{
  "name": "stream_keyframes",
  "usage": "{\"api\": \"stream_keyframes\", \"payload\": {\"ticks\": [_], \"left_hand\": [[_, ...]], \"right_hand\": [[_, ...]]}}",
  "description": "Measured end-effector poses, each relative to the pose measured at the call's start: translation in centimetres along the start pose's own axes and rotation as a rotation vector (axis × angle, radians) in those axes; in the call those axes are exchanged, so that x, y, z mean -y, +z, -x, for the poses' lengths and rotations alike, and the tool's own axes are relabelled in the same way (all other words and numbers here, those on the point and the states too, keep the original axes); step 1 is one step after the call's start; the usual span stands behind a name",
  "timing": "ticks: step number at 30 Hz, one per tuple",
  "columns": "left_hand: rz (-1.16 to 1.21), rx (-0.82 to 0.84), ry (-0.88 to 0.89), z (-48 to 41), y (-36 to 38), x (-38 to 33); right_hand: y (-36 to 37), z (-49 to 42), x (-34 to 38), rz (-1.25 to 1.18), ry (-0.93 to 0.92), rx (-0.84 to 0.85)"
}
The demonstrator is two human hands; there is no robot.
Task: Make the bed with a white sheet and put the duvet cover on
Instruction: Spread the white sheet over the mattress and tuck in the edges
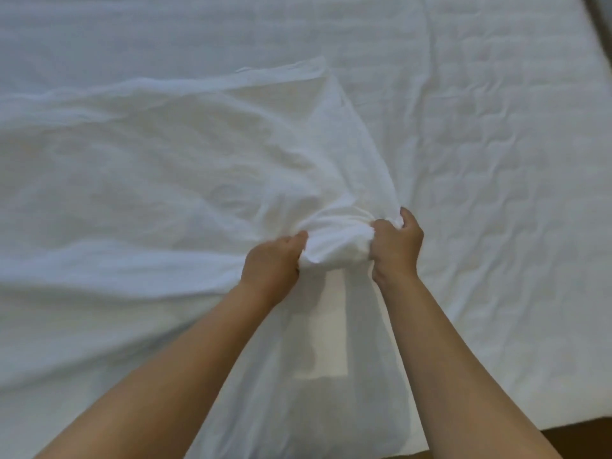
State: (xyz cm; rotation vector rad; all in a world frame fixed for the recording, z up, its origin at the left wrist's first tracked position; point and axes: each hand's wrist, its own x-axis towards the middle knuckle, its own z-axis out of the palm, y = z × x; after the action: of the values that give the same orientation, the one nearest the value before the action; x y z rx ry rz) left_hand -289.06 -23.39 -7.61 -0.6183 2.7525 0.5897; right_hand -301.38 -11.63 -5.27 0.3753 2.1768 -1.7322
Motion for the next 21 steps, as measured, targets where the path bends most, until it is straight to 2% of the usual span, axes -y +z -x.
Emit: {"api": "stream_keyframes", "payload": {"ticks": [2, 4, 6, 8, 9, 10, 12, 14, 18, 21], "left_hand": [[0.003, -0.034, 0.084, 0.1, -0.8, -2.2], [-0.006, 0.031, 0.138, 0.5, 0.3, -5.1], [0.014, 0.300, 0.121, 0.7, 2.6, -7.7], [0.030, 0.589, 0.080, 0.6, 4.5, -8.6], [0.044, 0.631, 0.075, 0.2, 4.8, -8.5], [0.077, 0.587, 0.073, -0.5, 4.7, -8.1], [0.164, 0.365, 0.062, -2.6, 3.7, -6.7], [0.162, 0.228, 0.037, -5.1, 2.1, -5.2], [0.153, 0.212, 0.023, -8.4, 0.1, -3.9], [0.355, 0.158, -0.061, -9.9, -0.6, -3.8]], "right_hand": [[-2.0, -0.9, 1.1, 0.001, -0.056, -0.054], [-4.7, -1.6, 1.1, 0.109, -0.077, -0.091], [-7.3, -2.5, -0.6, 0.324, -0.003, -0.086], [-9.2, -3.3, -2.7, 0.593, 0.098, -0.001], [-9.5, -3.8, -3.3, 0.689, 0.111, 0.042], [-9.3, -4.2, -3.4, 0.766, 0.086, 0.064], [-7.9, -5.4, -2.7, 0.866, -0.028, 0.079], [-5.7, -7.0, -2.0, 0.842, -0.103, 0.126], [-1.3, -10.3, -0.2, 0.730, -0.093, 0.168], [0.9, -12.1, 0.9, 0.672, -0.059, 0.153]]}}
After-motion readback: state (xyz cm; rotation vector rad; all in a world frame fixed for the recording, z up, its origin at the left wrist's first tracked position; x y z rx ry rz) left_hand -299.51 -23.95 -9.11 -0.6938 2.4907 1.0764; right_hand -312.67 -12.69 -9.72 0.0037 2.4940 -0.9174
